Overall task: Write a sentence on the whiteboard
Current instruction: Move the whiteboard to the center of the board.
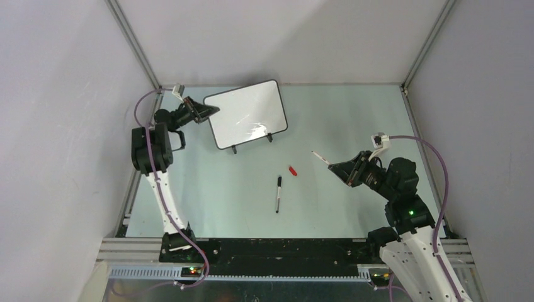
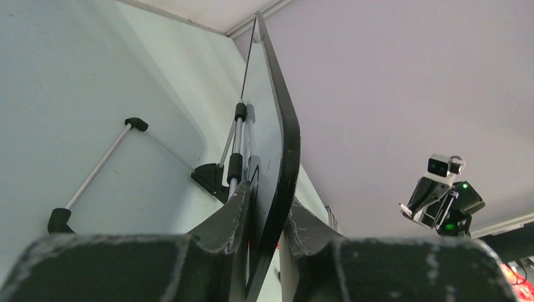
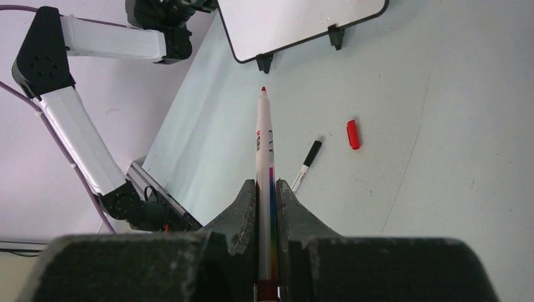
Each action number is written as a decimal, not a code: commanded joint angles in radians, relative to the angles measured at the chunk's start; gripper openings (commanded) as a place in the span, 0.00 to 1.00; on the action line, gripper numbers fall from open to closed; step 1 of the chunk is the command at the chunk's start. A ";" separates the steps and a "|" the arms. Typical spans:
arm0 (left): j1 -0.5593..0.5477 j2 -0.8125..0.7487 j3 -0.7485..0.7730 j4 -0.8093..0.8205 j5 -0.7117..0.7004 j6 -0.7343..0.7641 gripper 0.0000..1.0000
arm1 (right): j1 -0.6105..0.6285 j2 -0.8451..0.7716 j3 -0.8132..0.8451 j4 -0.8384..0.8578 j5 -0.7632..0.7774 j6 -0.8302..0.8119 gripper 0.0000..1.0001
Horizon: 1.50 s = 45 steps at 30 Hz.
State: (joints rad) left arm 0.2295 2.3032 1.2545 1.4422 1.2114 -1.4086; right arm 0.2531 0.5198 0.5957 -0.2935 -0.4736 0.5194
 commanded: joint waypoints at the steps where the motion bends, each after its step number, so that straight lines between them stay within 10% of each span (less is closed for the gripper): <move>1: -0.030 -0.044 -0.035 0.087 0.076 -0.056 0.19 | -0.001 -0.019 0.027 0.025 -0.018 -0.005 0.00; 35: -0.160 -0.456 -0.663 0.087 -0.026 0.278 0.23 | -0.001 -0.065 0.027 0.020 -0.047 0.024 0.00; 45: -0.177 -0.508 -0.748 0.087 -0.054 0.312 0.40 | 0.000 -0.056 0.027 0.043 -0.056 0.032 0.00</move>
State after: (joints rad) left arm 0.0616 1.8328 0.5091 1.4933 1.1549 -1.1263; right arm 0.2531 0.4648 0.5957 -0.2932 -0.5064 0.5434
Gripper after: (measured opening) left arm 0.369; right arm 0.136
